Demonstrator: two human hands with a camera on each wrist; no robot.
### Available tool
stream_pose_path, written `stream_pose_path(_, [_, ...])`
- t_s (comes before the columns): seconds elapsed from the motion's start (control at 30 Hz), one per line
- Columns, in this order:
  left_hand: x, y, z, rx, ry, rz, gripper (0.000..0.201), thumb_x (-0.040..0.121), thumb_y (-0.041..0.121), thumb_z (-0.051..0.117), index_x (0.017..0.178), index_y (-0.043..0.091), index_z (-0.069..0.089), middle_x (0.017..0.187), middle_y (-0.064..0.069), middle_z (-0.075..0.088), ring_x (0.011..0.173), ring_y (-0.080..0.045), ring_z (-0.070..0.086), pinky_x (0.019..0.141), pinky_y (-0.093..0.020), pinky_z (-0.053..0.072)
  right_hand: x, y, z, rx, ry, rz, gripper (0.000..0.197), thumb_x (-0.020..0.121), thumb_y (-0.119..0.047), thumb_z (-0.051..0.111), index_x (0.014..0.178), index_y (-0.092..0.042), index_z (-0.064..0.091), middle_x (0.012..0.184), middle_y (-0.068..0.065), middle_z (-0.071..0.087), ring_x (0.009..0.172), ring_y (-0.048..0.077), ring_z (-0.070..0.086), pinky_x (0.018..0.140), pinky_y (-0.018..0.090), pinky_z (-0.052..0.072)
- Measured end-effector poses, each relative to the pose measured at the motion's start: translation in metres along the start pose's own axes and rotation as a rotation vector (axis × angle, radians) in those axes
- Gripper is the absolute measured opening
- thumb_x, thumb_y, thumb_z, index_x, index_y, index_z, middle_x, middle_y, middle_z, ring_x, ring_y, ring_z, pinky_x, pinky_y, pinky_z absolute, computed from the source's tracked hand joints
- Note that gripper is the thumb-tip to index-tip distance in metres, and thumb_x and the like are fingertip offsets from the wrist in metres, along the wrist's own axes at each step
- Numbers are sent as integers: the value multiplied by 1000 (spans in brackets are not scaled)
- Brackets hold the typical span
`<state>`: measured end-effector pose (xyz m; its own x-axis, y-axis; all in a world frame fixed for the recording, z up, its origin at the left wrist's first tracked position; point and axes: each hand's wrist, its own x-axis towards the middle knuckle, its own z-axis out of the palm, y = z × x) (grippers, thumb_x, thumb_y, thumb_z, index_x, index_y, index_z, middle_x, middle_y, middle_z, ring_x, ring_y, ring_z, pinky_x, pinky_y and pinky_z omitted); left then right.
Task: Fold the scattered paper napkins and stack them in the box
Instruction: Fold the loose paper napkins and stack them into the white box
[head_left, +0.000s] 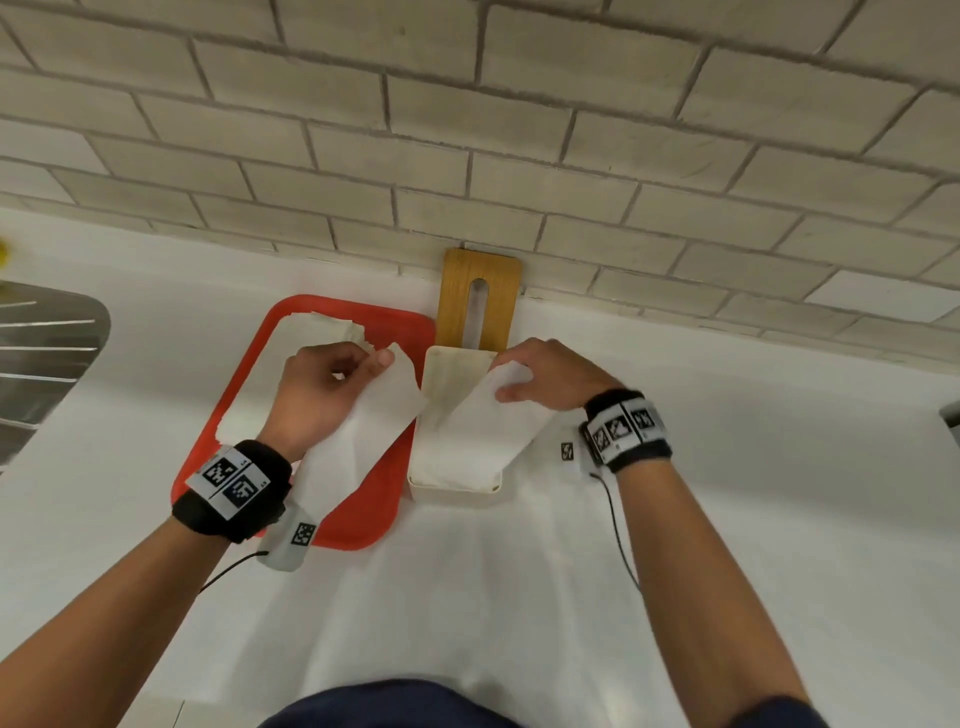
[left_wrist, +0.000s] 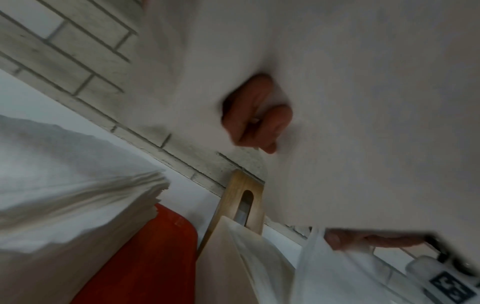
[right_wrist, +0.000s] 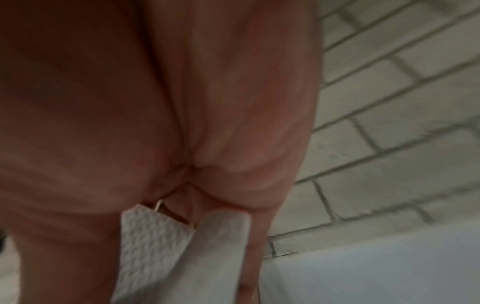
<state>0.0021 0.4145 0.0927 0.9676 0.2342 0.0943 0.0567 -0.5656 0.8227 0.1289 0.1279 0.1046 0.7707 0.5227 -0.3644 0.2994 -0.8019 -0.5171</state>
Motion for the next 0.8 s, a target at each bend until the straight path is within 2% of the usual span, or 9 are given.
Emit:
stream_pose_path(0.2, [4, 2, -3, -153, -41, 21, 58, 104, 51, 63, 77, 0, 55, 76, -22, 50, 67, -14, 44, 66, -33, 34, 50, -33, -4, -276, -146, -150, 45, 104, -33, 70, 147, -24, 61, 149, 7, 56, 139, 28, 49, 100, 33, 37])
stream_pose_path(0.3, [7, 6, 2, -177, -12, 30, 62, 105, 56, 58, 81, 0, 46, 73, -21, 41, 67, -18, 39, 64, -35, 31, 62, -46, 12, -280, -145, -177, 51, 105, -27, 69, 154, -21, 55, 146, 11, 56, 138, 31, 50, 101, 35, 40])
stream_pose_path(0.37, [8, 10, 6, -229, -10, 16, 62, 105, 59, 57, 88, -1, 51, 77, -28, 48, 67, -22, 44, 65, -36, 35, 65, -47, 24, -279, -85, -201, 58, 101, -26, 74, 155, -24, 53, 135, 8, 60, 131, 32, 57, 100, 37, 46])
stream_pose_path(0.43, [9, 13, 9, -296, -12, 12, 55, 106, 54, 57, 95, 0, 56, 80, -28, 57, 67, -26, 54, 64, -40, 41, 63, -42, 32, -273, 144, -230, 66, 94, -24, 81, 153, -28, 50, 141, 6, 62, 131, 32, 58, 105, 46, 51])
stream_pose_path(0.53, [8, 22, 14, -375, 35, 5, 41, 109, 47, 57, 107, 6, 61, 95, -21, 73, 86, -38, 72, 74, -52, 56, 45, -39, 42, 197, 577, -176, 48, 103, -24, 67, 146, -30, 47, 144, 6, 63, 125, 29, 62, 105, 49, 54])
stream_pose_path(0.63, [10, 31, 29, -421, 50, -5, 27, 111, 40, 55, 110, 14, 61, 107, -11, 76, 100, -26, 75, 84, -42, 60, -2, -54, 59, 953, 475, -42, 42, 105, -64, 52, 139, -45, 37, 139, 5, 68, 113, 28, 73, 99, 53, 60])
stream_pose_path(0.67, [11, 33, 35, -397, 44, -11, 23, 112, 38, 54, 111, 16, 61, 106, -6, 75, 99, -19, 74, 84, -36, 60, -17, -57, 66, 1079, 429, -29, 45, 103, -66, 55, 137, -46, 33, 130, 10, 71, 108, 31, 75, 93, 55, 63])
stream_pose_path(0.73, [17, 28, 51, -253, 31, -14, 18, 112, 40, 52, 109, 22, 57, 97, -1, 72, 88, -13, 70, 78, -33, 57, -36, -59, 86, 1059, 482, 0, 49, 101, -44, 70, 132, -41, 32, 102, 15, 76, 86, 29, 75, 78, 46, 64])
stream_pose_path(0.8, [21, 24, 64, -49, -10, -51, 18, 112, 38, 52, 111, 19, 52, 83, -4, 63, 72, -12, 61, 65, -20, 48, -43, -53, 108, 847, 578, 101, 47, 98, -22, 73, 126, -37, 38, 82, 6, 76, 69, 16, 71, 67, 30, 59])
